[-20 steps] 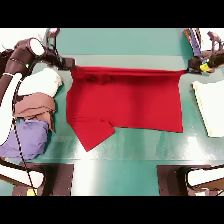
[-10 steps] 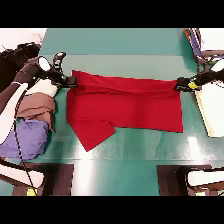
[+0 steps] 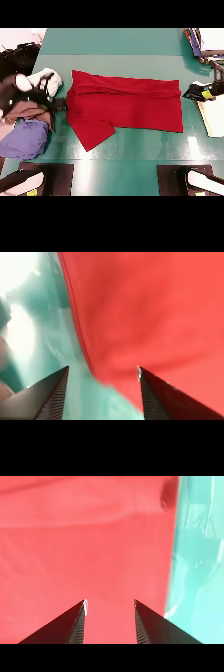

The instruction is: Fold the shirts.

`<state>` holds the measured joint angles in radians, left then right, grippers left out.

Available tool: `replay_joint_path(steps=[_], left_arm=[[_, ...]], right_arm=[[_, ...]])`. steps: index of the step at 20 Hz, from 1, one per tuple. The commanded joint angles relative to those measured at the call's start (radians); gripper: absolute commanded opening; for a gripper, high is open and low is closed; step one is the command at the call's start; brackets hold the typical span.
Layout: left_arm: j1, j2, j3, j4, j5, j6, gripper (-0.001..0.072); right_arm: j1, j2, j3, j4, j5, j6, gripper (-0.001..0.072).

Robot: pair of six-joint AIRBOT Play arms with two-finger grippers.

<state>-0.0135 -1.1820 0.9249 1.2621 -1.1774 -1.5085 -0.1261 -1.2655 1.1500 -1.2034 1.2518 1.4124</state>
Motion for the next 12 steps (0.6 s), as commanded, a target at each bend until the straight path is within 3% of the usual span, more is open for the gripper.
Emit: replay_joint_path(steps=[1, 6, 11, 12], left_arm=[[0.003, 0.154, -0.281, -0.132, 0.067, -0.013, 0.0502], [0.003, 0.151, -0.435, -0.372, 0.241, 0.079, 0.0501], [-0.1, 0.151, -0.445, -0.423, 0.355, 0.093, 0.0487], [-0.108, 0.152, -0.443, -0.425, 0.356, 0.095, 0.0247]], right_arm=[[-0.027, 0.13, -0.1, 0.006, -0.031, -0.001, 0.0353], [-0.019, 0.176, -0.108, 0.009, -0.03, 0.0, 0.0353], [-0.023, 0.177, -0.11, 0.023, 0.023, 0.0, 0.0353], [-0.033, 0.179, -0.122, 0.023, 0.046, -0.001, 0.0353]])
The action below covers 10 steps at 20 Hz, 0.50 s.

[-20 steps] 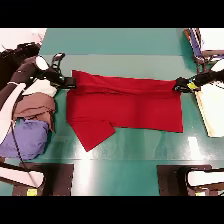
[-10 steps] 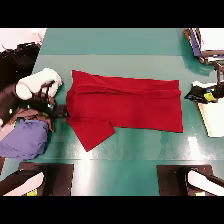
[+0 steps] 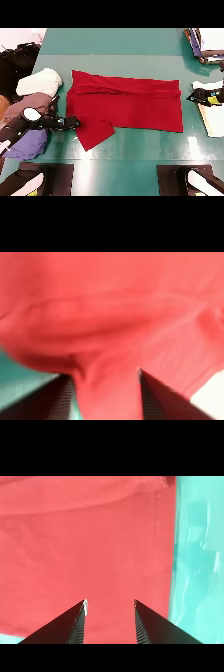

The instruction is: Fold the shirts.

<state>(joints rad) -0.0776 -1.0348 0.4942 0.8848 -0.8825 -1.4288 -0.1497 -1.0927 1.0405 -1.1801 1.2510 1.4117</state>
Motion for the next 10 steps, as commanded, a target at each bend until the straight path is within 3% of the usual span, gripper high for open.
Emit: replay_joint_path(steps=[1, 5, 7, 10], left_arm=[[-0.045, 0.005, -0.008, -0.046, 0.055, 0.017, 0.0033], [-0.045, 0.006, 0.042, -0.035, -0.003, 0.017, 0.0025], [-0.045, 0.006, 0.063, -0.035, -0.009, 0.017, 0.0025], [-0.045, 0.006, 0.069, -0.034, -0.008, 0.024, 0.0024]], right_arm=[[-0.032, 0.009, -0.037, 0.0, 0.073, 0.0, 0.0353], [-0.217, 0.072, -0.272, 0.0, 0.093, 0.0, 0.0365], [-0.308, 0.074, -0.377, 0.003, 0.095, 0.0, 0.0493], [-0.363, 0.03, -0.474, 0.074, 0.056, -0.038, 0.0463]])
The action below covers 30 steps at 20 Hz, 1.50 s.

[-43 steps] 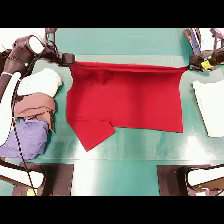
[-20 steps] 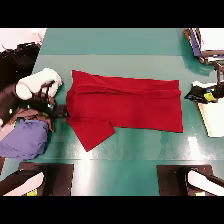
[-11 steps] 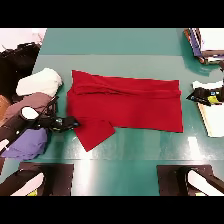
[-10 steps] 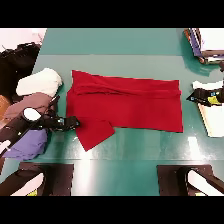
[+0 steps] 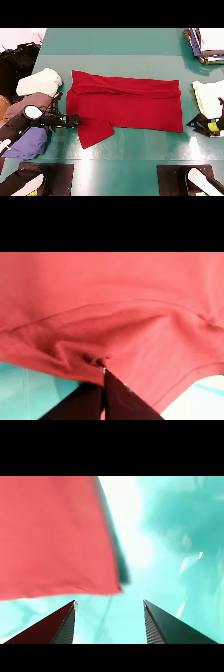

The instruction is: Fold the shirts.

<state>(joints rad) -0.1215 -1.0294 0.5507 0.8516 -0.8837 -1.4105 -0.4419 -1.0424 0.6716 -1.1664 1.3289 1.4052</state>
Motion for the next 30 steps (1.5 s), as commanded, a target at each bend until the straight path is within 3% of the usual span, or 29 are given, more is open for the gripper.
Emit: replay_joint_path(steps=[1, 5, 9, 10, 12, 14, 17, 21, 25, 28, 30], left_arm=[[-0.002, 0.001, 0.013, 0.001, -0.011, 0.005, 0.0025], [-0.001, 0.001, 0.013, 0.013, -0.018, 0.005, 0.0025], [-0.002, 0.005, 0.023, 0.071, -0.079, -0.008, 0.0023], [-0.002, 0.034, 0.025, 0.109, -0.092, -0.034, 0.0022], [-0.002, 0.134, 0.025, 0.216, -0.111, -0.114, 0.0022], [-0.002, 0.242, 0.025, 0.314, -0.217, -0.185, 0.0022], [-0.011, 0.391, 0.024, 0.323, -0.405, -0.217, 0.0022], [-0.132, 0.513, 0.025, 0.313, -0.512, -0.351, 0.0022], [-0.165, 0.488, 0.096, 0.375, -0.441, -0.37, 0.0022], [-0.145, 0.398, 0.207, 0.519, -0.338, -0.357, 0.0023], [-0.123, 0.3, 0.269, 0.537, -0.254, -0.296, 0.0024]], right_arm=[[-0.069, -0.042, -0.123, 0.111, -0.05, -0.045, 0.0432], [0.021, -0.107, -0.129, 0.204, -0.167, -0.047, 0.0421], [0.108, -0.106, -0.129, 0.183, -0.206, -0.047, 0.0066], [0.116, -0.084, -0.129, 0.162, -0.204, -0.047, 0.0016], [0.116, -0.011, -0.128, 0.099, -0.18, -0.046, 0.0015], [0.116, 0.072, -0.106, 0.023, -0.118, -0.045, 0.0015], [0.116, 0.198, -0.039, -0.101, 0.051, -0.044, 0.0015], [0.116, 0.365, -0.015, -0.171, 0.225, -0.016, 0.0014], [0.137, 0.401, 0.039, -0.116, 0.188, 0.012, 0.0014], [0.227, 0.251, 0.163, -0.109, 0.102, 0.03, 0.0013], [0.29, 0.113, 0.256, -0.108, 0.04, 0.046, 0.0014]])
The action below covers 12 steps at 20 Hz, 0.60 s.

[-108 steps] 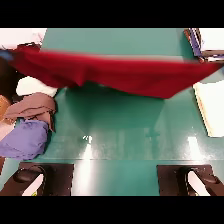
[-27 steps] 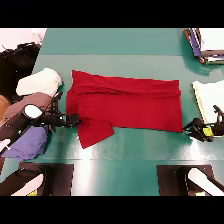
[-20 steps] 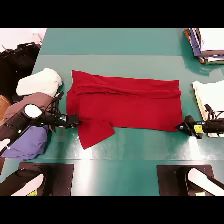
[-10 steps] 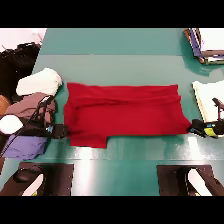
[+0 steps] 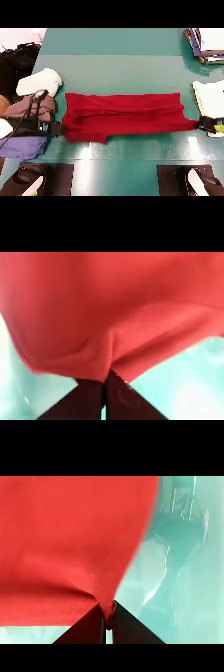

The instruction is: Fold the shirts.

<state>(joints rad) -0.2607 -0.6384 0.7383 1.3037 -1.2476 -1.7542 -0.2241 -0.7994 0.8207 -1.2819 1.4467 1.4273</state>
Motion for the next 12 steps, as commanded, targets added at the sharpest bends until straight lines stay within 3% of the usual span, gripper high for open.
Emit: replay_joint_path(steps=[1, 7, 8, 9, 10, 11, 12], left_arm=[[0.031, -0.155, 0.107, 0.085, 0.161, 0.064, 0.0024], [0.081, -0.484, 0.206, 0.079, 0.475, 0.086, 0.0025], [0.081, -0.523, 0.219, 0.077, 0.496, 0.086, 0.0027], [0.081, -0.557, 0.233, 0.08, 0.5, 0.086, 0.0168], [0.081, -0.58, 0.246, 0.079, 0.497, 0.08, 0.0448], [0.081, -0.591, 0.259, 0.079, 0.488, 0.075, 0.062], [0.081, -0.591, 0.27, 0.079, 0.47, 0.079, 0.0625]], right_arm=[[0.105, -0.204, 0.156, 0.007, -0.097, 0.032, 0.0014], [0.203, -0.607, 0.447, 0.033, -0.121, 0.05, 0.0016], [0.201, -0.655, 0.486, 0.078, -0.127, 0.048, 0.0043], [0.191, -0.689, 0.517, 0.125, -0.147, 0.039, 0.0267], [0.172, -0.721, 0.549, 0.196, -0.153, 0.006, 0.04], [0.153, -0.743, 0.573, 0.258, -0.151, -0.03, 0.04], [0.126, -0.755, 0.589, 0.294, -0.132, -0.051, 0.04]])
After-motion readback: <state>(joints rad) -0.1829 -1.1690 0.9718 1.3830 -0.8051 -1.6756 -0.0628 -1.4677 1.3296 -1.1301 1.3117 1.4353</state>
